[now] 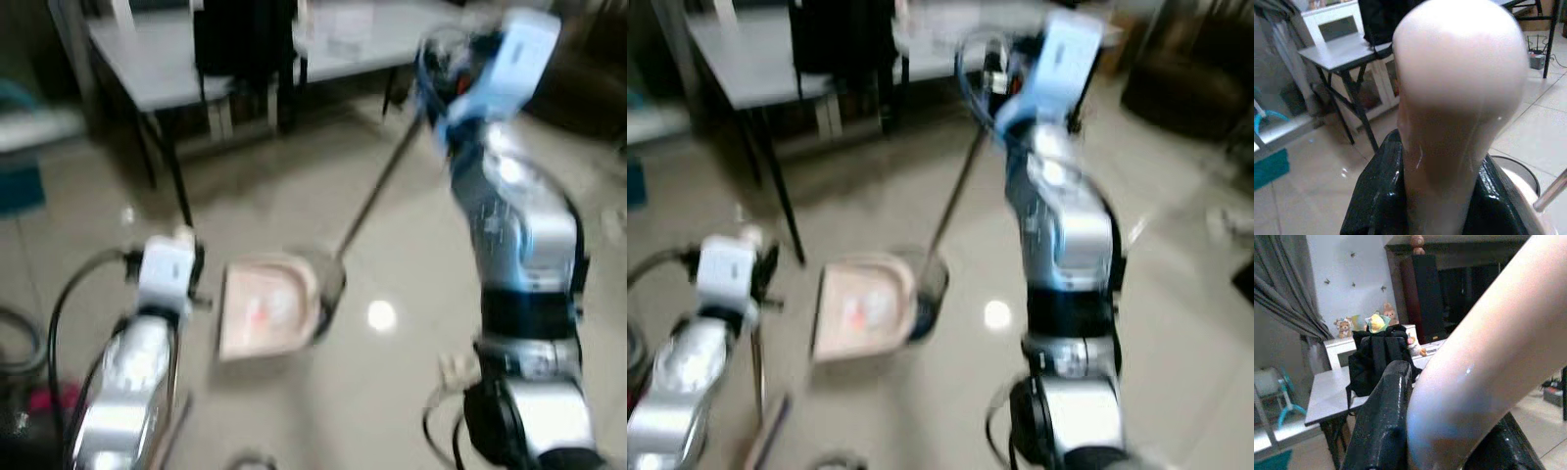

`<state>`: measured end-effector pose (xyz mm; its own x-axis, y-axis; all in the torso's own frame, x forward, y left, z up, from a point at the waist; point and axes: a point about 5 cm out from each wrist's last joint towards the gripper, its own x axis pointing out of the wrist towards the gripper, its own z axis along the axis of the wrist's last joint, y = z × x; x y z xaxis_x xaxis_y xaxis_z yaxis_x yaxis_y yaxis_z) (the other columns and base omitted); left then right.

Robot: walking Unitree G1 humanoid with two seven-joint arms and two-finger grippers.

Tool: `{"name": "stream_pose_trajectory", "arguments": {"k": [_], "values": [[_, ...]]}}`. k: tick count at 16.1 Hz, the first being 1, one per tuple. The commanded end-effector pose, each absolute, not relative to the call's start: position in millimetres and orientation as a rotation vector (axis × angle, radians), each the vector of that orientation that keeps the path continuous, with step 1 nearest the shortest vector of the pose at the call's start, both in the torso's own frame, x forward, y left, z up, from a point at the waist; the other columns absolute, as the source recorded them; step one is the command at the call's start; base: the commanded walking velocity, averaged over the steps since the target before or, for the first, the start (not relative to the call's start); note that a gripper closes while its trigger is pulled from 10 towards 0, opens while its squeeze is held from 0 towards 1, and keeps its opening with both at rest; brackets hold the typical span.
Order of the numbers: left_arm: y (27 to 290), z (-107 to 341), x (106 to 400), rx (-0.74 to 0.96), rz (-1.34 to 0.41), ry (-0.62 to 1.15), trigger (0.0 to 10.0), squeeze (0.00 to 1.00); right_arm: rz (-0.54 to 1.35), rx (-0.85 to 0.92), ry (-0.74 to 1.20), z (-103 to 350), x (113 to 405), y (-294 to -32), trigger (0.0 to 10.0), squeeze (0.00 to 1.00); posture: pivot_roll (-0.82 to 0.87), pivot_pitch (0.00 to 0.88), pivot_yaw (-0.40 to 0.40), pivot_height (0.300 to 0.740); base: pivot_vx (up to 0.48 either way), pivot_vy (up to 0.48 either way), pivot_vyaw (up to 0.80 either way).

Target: Sweep floor

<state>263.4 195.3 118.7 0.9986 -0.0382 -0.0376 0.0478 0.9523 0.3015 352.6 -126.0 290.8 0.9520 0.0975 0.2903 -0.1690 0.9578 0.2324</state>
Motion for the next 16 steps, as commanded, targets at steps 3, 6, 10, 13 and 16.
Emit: {"name": "stream_pose_trajectory", "arguments": {"k": [3, 6, 10, 13, 16], "values": [[183.1, 132.8, 268.8, 0.312, -0.09, -0.034, 10.0, 0.0, 0.021, 0.298, -0.341, 294.8, 348.3, -150.0, 10.0, 0.0, -0.04, 0.0, 0.035, 0.74, 0.333, 0.0, 0.0], [182.8, 128.3, 269.6, 0.317, -0.099, -0.015, 10.0, 0.0, -0.009, 0.31, -0.339, 291.7, 345.8, -155.2, 10.0, 0.0, -0.05, 0.0, 0.047, 0.74, 0.341, 0.0, 0.0], [181.9, 126.0, 268.3, 0.305, -0.093, -0.006, 10.0, 0.0, 0.001, 0.276, -0.334, 290.0, 343.8, -155.2, 10.0, 0.0, -0.05, 0.0, 0.042, 0.74, 0.344, 0.0, 0.0], [182.3, 123.6, 266.3, 0.284, -0.085, 0.002, 10.0, 0.0, 0.016, 0.252, -0.342, 291.2, 343.9, -152.3, 10.0, 0.0, -0.06, 0.0, 0.04, 0.74, 0.38, 0.0, 0.0], [182.1, 122.6, 265.5, 0.272, -0.08, 0.004, 10.0, 0.0, 0.031, 0.238, -0.344, 292.3, 344.2, -149.6, 10.0, 0.0, -0.06, 0.0, 0.036, 0.74, 0.432, 0.0, 0.0]]}}
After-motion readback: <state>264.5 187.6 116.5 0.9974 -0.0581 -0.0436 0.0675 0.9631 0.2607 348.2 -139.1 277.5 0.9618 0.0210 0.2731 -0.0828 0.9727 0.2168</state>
